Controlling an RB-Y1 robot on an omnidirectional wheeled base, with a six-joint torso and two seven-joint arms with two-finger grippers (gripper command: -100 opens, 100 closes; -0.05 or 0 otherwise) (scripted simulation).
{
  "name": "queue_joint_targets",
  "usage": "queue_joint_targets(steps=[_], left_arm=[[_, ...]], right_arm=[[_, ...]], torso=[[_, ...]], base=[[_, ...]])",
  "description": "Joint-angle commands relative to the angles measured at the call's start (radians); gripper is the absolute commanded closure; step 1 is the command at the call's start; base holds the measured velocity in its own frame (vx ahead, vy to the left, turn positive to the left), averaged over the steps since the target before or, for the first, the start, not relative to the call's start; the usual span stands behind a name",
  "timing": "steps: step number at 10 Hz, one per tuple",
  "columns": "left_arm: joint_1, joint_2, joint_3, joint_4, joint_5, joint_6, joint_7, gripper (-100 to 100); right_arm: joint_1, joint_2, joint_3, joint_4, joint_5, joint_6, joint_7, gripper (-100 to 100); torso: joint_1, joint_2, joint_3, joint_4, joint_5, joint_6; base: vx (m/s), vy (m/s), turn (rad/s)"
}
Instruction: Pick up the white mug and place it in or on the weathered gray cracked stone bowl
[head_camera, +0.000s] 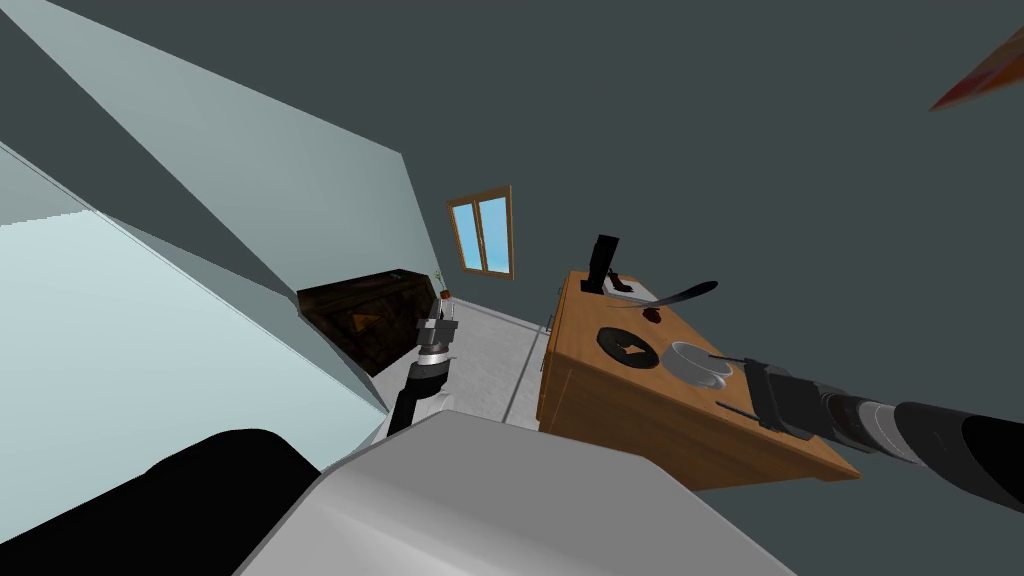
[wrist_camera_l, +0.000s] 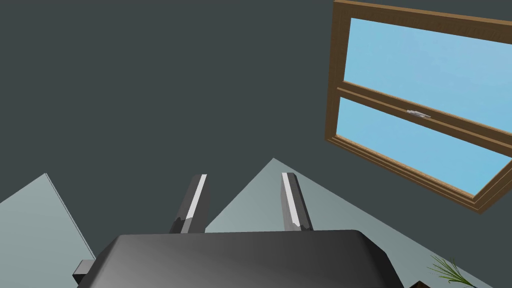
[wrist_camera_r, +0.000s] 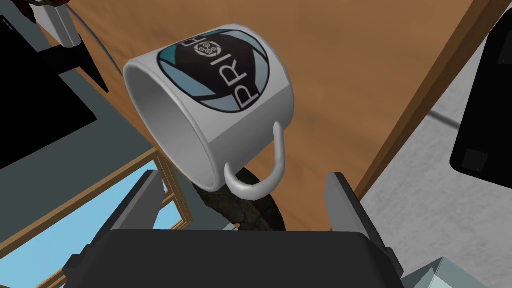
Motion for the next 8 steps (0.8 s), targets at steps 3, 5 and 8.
queue_joint_targets(steps=[3,5,8], left_arm=[[0.000,0.000,0.000,0.000,0.000,0.000,0.000,0],[0.000,0.000,0.000,0.000,0.000,0.000,0.000,0],[0.000,0.000,0.000,0.000,0.000,0.000,0.000,0]], right_arm=[[-0.012,-0.005,0.042,-0.007,0.000,0.035,0.011,-100],[-0.015,-0.005,0.050,-0.009,0.000,0.040,0.013,-100],[-0.019,-0.004,0.048,-0.007,-0.001,0.046,0.014,100]], torso=[[0.001,0.002,0.001,0.000,0.000,0.000],[0.001,0.002,0.001,0.001,0.000,0.000],[0.000,0.004,0.001,-0.001,-0.002,0.002]], base=[[-0.001,-0.001,0.004],[-0.001,-0.002,0.005],[0.000,0.000,0.000]])
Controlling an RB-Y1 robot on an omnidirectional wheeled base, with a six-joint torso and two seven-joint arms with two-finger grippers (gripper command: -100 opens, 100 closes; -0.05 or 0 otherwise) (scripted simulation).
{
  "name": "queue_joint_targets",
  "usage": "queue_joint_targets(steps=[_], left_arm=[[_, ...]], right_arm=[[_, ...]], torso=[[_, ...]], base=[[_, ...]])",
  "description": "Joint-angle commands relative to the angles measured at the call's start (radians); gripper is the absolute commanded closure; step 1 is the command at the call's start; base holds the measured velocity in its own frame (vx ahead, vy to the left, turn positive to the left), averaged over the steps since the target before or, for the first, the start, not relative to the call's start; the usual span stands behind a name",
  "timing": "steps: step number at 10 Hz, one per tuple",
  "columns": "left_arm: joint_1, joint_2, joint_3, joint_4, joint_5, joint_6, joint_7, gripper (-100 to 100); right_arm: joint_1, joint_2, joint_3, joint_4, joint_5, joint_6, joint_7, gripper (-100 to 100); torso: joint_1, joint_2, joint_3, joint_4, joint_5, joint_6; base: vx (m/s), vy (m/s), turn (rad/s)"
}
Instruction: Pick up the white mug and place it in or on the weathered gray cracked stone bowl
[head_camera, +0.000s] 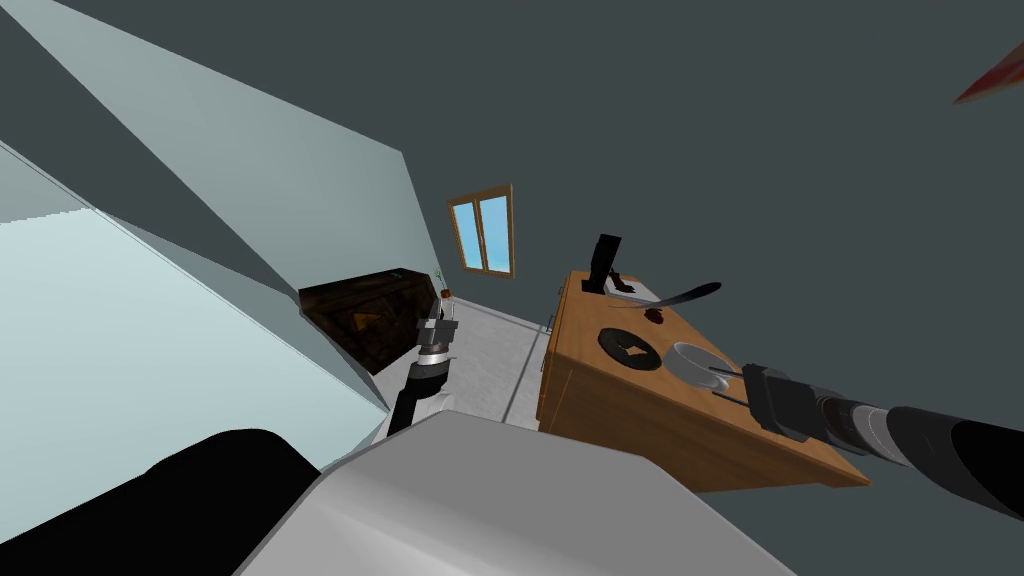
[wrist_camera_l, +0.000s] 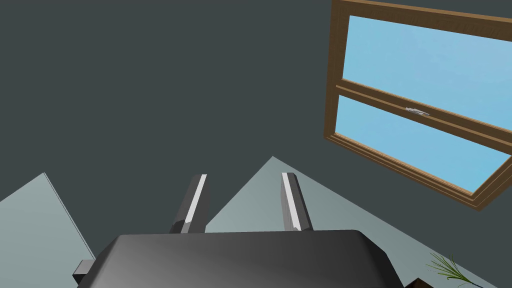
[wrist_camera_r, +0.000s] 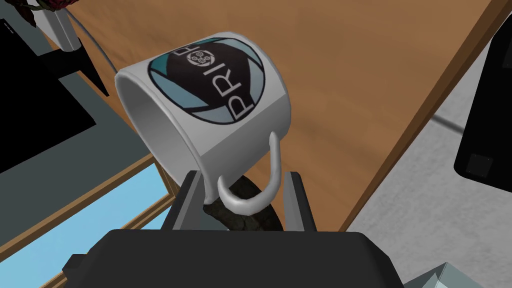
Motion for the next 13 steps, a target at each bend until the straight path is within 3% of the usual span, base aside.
queue_joint_targets(steps=[1,2,3,4,5,6,7,8,13], left_arm=[[0.000,0.000,0.000,0.000,0.000,0.000,0.000,0],[0.000,0.000,0.000,0.000,0.000,0.000,0.000,0],[0.000,0.000,0.000,0.000,0.000,0.000,0.000,0],[0.000,0.000,0.000,0.000,0.000,0.000,0.000,0],[0.000,0.000,0.000,0.000,0.000,0.000,0.000,0],[0.000,0.000,0.000,0.000,0.000,0.000,0.000,0],[0.000,0.000,0.000,0.000,0.000,0.000,0.000,0],[0.000,0.000,0.000,0.000,0.000,0.000,0.000,0],[0.000,0.000,0.000,0.000,0.000,0.000,0.000,0]], right_arm=[[0.000,0.000,0.000,0.000,0.000,0.000,0.000,100],[0.000,0.000,0.000,0.000,0.000,0.000,0.000,100],[0.000,0.000,0.000,0.000,0.000,0.000,0.000,0],[0.013,0.001,-0.027,0.004,0.000,-0.028,-0.009,100],[0.019,0.004,-0.048,0.007,0.000,-0.046,-0.014,100],[0.015,0.004,-0.036,0.004,0.001,-0.031,-0.011,100],[0.016,0.004,-0.038,0.005,0.001,-0.035,-0.012,0],[-0.019,0.037,-0.073,0.004,-0.016,-0.025,-0.019,100],[-0.105,0.136,-0.125,-0.007,-0.075,-0.012,-0.049,100]], torso=[[0.000,0.000,0.000,0.000,0.000,0.000],[0.000,0.000,0.000,0.000,0.000,0.000],[0.000,0.000,0.000,0.000,0.000,0.000],[0.000,0.000,0.000,0.000,0.000,0.000],[0.000,0.000,0.000,0.000,0.000,0.000],[0.001,0.000,0.000,0.000,0.000,0.000],[0.000,0.000,0.000,0.000,0.000,0.000],[0.000,0.000,0.000,0.000,0.000,0.000],[0.013,0.009,0.006,0.004,0.003,0.002]], base=[[0.000,0.000,0.000],[0.000,0.000,0.000],[0.000,0.000,0.000],[0.004,0.005,-0.015],[0.005,0.006,-0.024],[0.000,0.000,0.000],[0.000,0.000,0.000],[-0.045,0.067,-0.057],[-0.076,0.145,-0.058]])
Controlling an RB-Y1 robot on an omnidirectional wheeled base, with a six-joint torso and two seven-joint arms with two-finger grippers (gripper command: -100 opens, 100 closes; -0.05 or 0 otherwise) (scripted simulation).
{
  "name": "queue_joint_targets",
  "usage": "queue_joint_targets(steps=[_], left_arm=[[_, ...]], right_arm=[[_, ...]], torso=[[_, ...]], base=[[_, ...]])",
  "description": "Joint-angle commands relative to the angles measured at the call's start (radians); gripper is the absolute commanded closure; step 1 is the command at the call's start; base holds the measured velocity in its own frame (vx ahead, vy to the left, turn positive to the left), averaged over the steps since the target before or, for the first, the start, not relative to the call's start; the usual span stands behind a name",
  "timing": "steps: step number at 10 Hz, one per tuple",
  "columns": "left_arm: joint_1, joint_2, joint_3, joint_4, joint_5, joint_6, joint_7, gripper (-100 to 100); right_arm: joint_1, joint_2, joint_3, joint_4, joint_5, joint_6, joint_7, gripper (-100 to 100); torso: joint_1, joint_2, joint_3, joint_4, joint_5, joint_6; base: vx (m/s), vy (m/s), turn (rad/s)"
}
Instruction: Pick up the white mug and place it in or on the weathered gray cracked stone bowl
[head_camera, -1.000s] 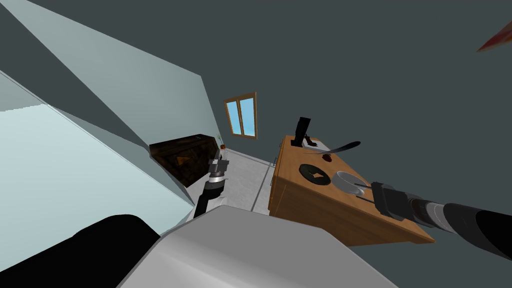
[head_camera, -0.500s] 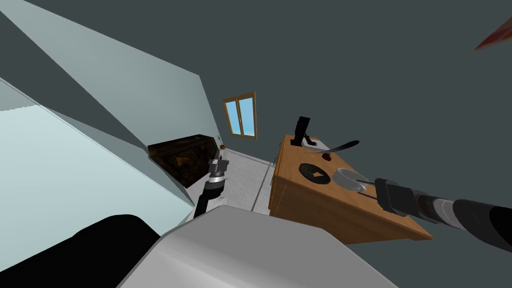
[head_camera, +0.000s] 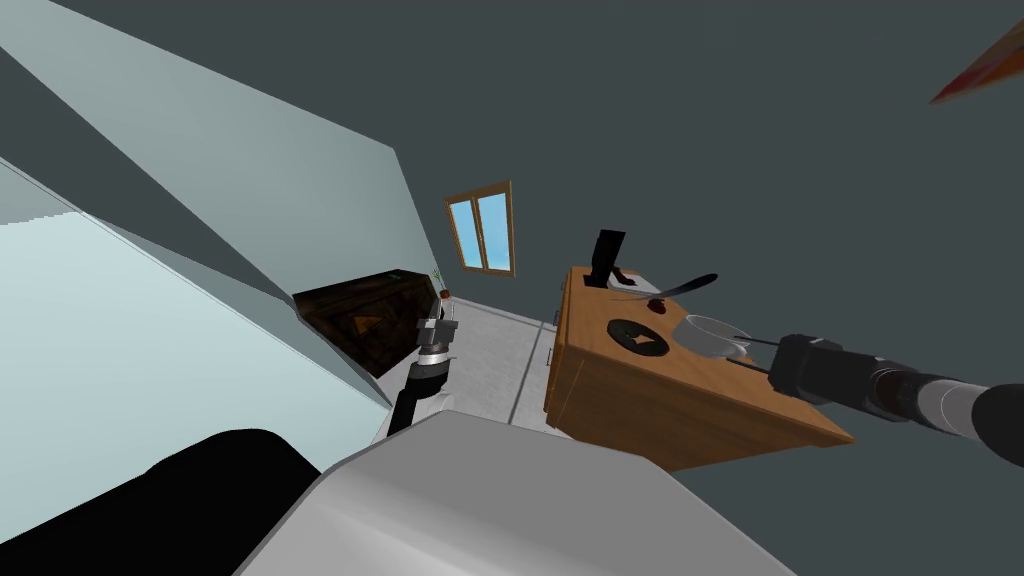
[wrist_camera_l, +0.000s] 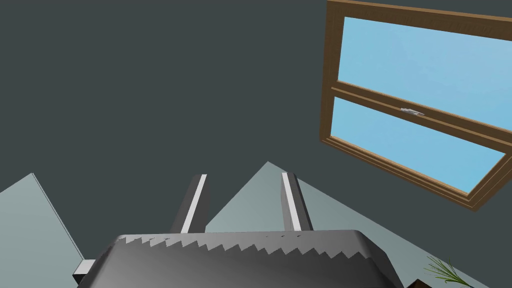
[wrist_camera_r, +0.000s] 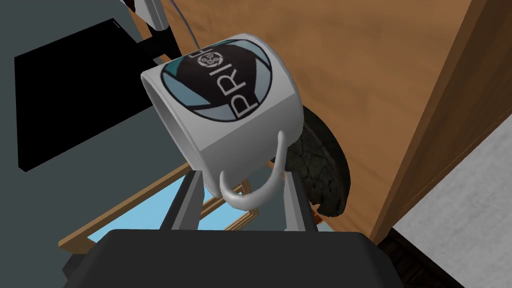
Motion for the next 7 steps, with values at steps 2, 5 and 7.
queue_joint_targets(steps=[2,5,7], left_arm=[[0.000,0.000,0.000,0.000,0.000,0.000,0.000,0],[0.000,0.000,0.000,0.000,0.000,0.000,0.000,0],[0.000,0.000,0.000,0.000,0.000,0.000,0.000,0]], right_arm=[[-0.045,0.055,-0.024,-0.011,-0.032,0.004,-0.020,100],[-0.102,0.101,-0.038,-0.024,-0.060,0.006,-0.036,100],[-0.132,0.113,-0.037,-0.028,-0.067,0.006,-0.040,100]], torso=[[-0.002,-0.002,-0.001,0.000,-0.001,0.000],[-0.001,-0.002,-0.001,-0.001,-0.001,0.000],[0.001,0.002,0.001,0.000,0.000,0.000]], base=[[-0.049,0.129,-0.038],[-0.062,0.141,-0.024],[-0.094,0.150,0.004]])
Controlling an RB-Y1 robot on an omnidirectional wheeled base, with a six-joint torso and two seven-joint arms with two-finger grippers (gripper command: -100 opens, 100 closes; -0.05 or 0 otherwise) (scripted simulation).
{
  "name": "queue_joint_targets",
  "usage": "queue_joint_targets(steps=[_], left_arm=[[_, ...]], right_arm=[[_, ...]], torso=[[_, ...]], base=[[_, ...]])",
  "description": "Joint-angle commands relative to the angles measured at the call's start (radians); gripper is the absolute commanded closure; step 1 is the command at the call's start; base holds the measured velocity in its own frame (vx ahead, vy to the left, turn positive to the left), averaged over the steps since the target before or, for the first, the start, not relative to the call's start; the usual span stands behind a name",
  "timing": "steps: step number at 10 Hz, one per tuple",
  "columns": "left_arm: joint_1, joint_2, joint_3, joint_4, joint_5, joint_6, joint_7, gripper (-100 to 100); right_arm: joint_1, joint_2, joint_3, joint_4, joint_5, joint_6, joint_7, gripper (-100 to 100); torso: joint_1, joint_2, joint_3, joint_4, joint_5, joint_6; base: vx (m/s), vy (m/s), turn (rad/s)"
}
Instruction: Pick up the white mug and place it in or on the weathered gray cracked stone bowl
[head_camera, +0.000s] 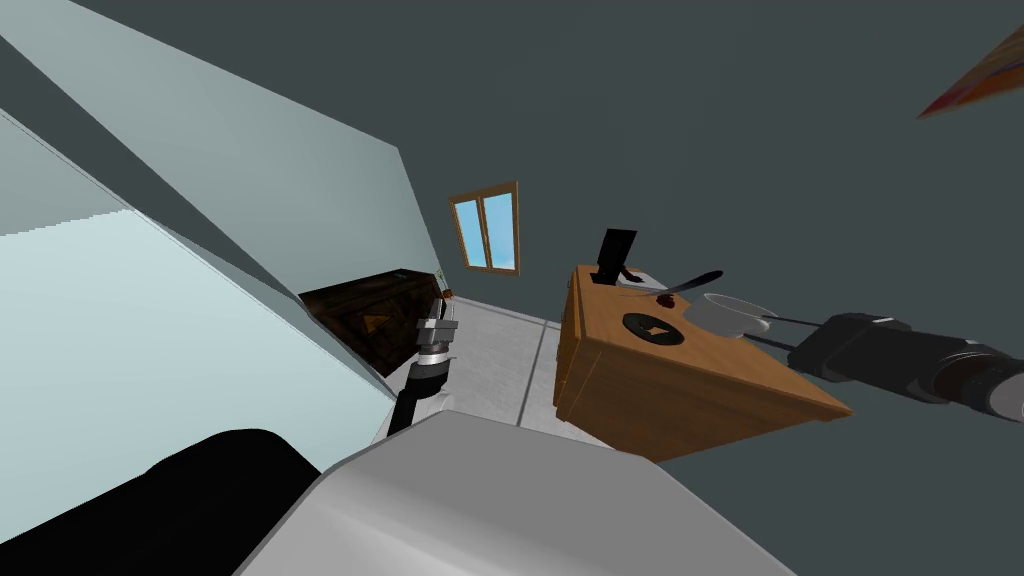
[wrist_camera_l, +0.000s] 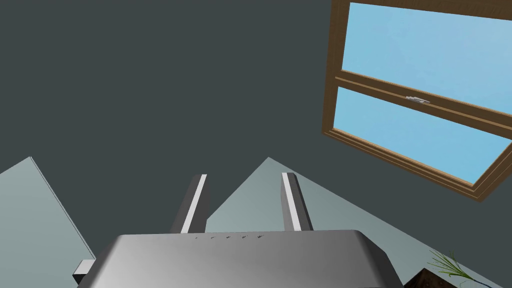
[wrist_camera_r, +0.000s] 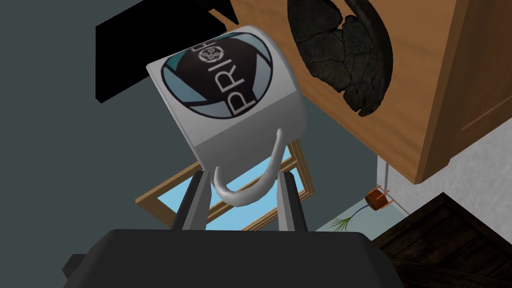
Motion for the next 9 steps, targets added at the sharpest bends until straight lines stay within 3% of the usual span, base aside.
queue_joint_targets(steps=[1,3,9], left_arm=[[0.000,0.000,0.000,0.000,0.000,0.000,0.000,0],[0.000,0.000,0.000,0.000,0.000,0.000,0.000,0],[0.000,0.000,0.000,0.000,0.000,0.000,0.000,0]], right_arm=[[-0.031,0.008,0.010,0.003,-0.005,-0.002,0.001,100],[-0.078,0.011,0.056,0.013,-0.010,0.008,0.008,100],[-0.159,0.010,0.174,0.038,-0.021,0.040,0.035,100]], torso=[[0.000,0.000,0.000,0.000,0.000,0.000],[-0.006,-0.003,-0.002,-0.001,-0.001,-0.001],[-0.014,-0.010,-0.006,-0.003,-0.003,-0.001]], base=[[-0.057,0.075,0.040],[-0.041,0.026,0.130],[0.002,-0.024,0.120]])
